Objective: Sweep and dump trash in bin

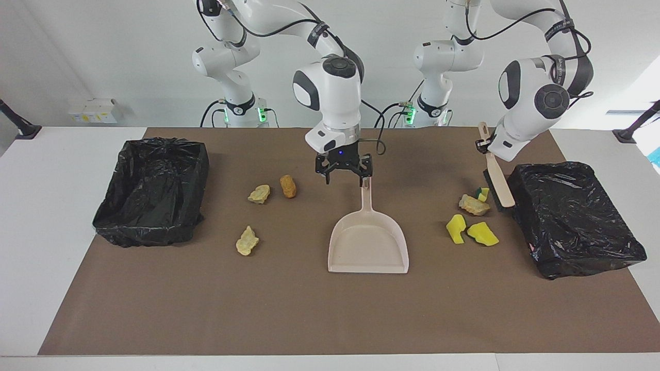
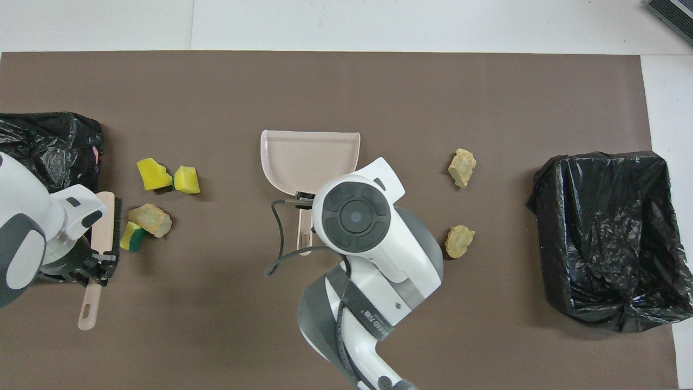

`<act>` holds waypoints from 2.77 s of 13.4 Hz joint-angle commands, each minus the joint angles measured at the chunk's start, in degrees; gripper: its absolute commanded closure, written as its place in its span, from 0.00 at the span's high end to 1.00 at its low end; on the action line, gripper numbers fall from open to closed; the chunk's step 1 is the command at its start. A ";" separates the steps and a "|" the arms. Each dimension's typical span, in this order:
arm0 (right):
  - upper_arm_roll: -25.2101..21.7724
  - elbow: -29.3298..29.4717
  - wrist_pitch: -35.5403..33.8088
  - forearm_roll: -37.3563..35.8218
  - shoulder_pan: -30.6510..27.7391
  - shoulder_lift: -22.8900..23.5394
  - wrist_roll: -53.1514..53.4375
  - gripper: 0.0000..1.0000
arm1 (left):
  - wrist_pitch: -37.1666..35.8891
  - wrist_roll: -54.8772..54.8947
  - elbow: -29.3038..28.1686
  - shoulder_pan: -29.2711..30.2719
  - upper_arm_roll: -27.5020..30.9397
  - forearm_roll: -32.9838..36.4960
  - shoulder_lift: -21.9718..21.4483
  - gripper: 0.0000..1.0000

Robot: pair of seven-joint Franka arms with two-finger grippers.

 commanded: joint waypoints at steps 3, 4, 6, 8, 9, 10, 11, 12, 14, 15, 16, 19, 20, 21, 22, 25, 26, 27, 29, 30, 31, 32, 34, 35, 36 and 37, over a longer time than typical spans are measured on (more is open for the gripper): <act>-0.06 4.69 2.75 -5.40 1.49 7.02 2.56 1.00 | 5.39 -0.67 -6.15 0.77 -0.80 0.85 -1.74 0.00; -0.06 4.52 3.89 -4.87 1.74 7.11 2.38 1.00 | 5.40 -0.50 -6.25 0.60 -0.80 0.24 -1.92 0.00; -0.06 4.26 4.08 -4.61 2.10 7.72 2.29 1.00 | 4.79 -0.67 -6.08 -0.28 -0.88 -3.52 -1.92 0.00; 0.03 4.25 3.99 -4.26 2.45 8.34 2.21 0.94 | 4.08 -0.59 -5.12 -1.15 -1.06 -6.88 -2.09 0.00; 0.20 4.17 3.81 -4.17 2.45 8.34 1.94 0.92 | 2.86 -0.59 -4.50 -1.16 -1.06 -7.49 -2.96 0.00; 0.55 3.82 3.38 -4.08 2.62 8.34 1.94 0.91 | 1.11 -0.59 -3.63 -1.16 -1.15 -8.20 -3.84 0.00; 0.90 3.38 3.37 -4.08 2.45 8.34 1.77 0.88 | -0.91 -0.50 -2.31 -1.16 -1.15 -8.38 -4.81 0.00; 1.34 2.59 3.29 -3.99 2.45 8.17 0.90 0.87 | -2.76 -0.50 -0.30 -1.07 -0.97 -8.38 -5.25 0.00; 1.52 2.41 3.37 -2.33 2.54 8.17 -0.17 0.80 | -4.00 0.03 4.79 -0.29 -0.80 -8.12 -4.39 0.00; 1.61 2.32 3.46 -2.32 2.71 8.17 -0.34 0.66 | -3.05 0.03 6.12 0.07 -0.71 -7.68 -3.68 0.00; 1.61 2.32 3.20 -2.41 2.63 8.17 -0.60 0.48 | -1.04 0.12 6.22 0.77 -0.71 -7.59 -3.07 0.00; 1.61 3.02 0.49 -2.32 2.28 7.82 -1.84 0.00 | 3.37 0.29 6.23 1.65 -0.71 -7.41 -2.62 0.00; 1.61 2.94 -0.40 -2.23 2.01 7.38 -3.32 0.00 | 4.16 0.38 6.14 1.65 -0.71 -6.46 -2.54 0.00; 1.61 2.85 -1.71 -1.97 1.84 6.77 -6.38 0.00 | 5.65 1.25 6.14 1.65 -0.71 -5.40 -2.45 0.00; 1.61 2.85 -3.20 -1.79 1.14 6.06 -9.89 0.00 | 7.14 2.74 6.14 1.83 -0.71 -4.70 -1.84 0.00; 1.52 2.67 -8.03 2.86 -2.63 3.34 -24.55 0.00 | 8.22 4.34 5.88 3.67 -0.71 -2.93 2.54 0.00; 1.61 2.67 -10.05 2.87 -4.13 2.29 -30.00 0.00 | 8.12 4.16 5.35 3.59 -0.80 -3.10 3.87 0.00; 1.52 2.67 -11.29 2.87 -4.93 1.32 -34.92 0.00 | 8.12 4.16 4.74 3.50 -0.80 -3.45 4.23 0.00; 1.52 2.58 -13.31 2.87 -7.73 -0.18 -43.19 0.00 | 7.86 4.16 2.81 3.33 -0.80 -3.81 4.50 0.00; 1.52 2.58 -14.02 2.87 -8.53 -0.70 -47.76 0.00 | 8.12 3.99 1.15 3.24 -0.80 -5.46 4.24 0.00; 1.52 2.50 -14.29 2.87 -9.32 -0.97 -52.33 0.00 | 8.73 3.90 -0.96 3.32 -0.80 -8.26 3.54 0.00; 1.52 2.15 -15.16 2.87 -9.94 -1.32 -57.16 0.00 | 8.91 3.81 -2.46 2.71 -0.80 -9.42 2.49 0.00; 1.44 -0.04 -13.16 1.99 -10.38 -2.03 -69.89 0.00 | 8.57 2.94 -5.01 0.27 -1.15 -11.18 0.90 0.00; 1.52 -1.88 -11.76 2.07 -11.08 -2.72 -75.09 0.00 | 8.13 1.80 -5.81 -2.01 -1.15 -12.58 0.37 0.00; 1.52 -3.20 -11.05 1.99 -11.26 -3.25 -78.18 0.00 | 7.95 0.74 -5.90 -4.56 -1.15 -13.38 0.11 0.00; 1.52 -4.09 -10.08 2.07 -11.26 -3.52 -82.39 0.00 | 8.03 -1.01 -5.90 -7.11 -1.06 -14.78 0.02 0.00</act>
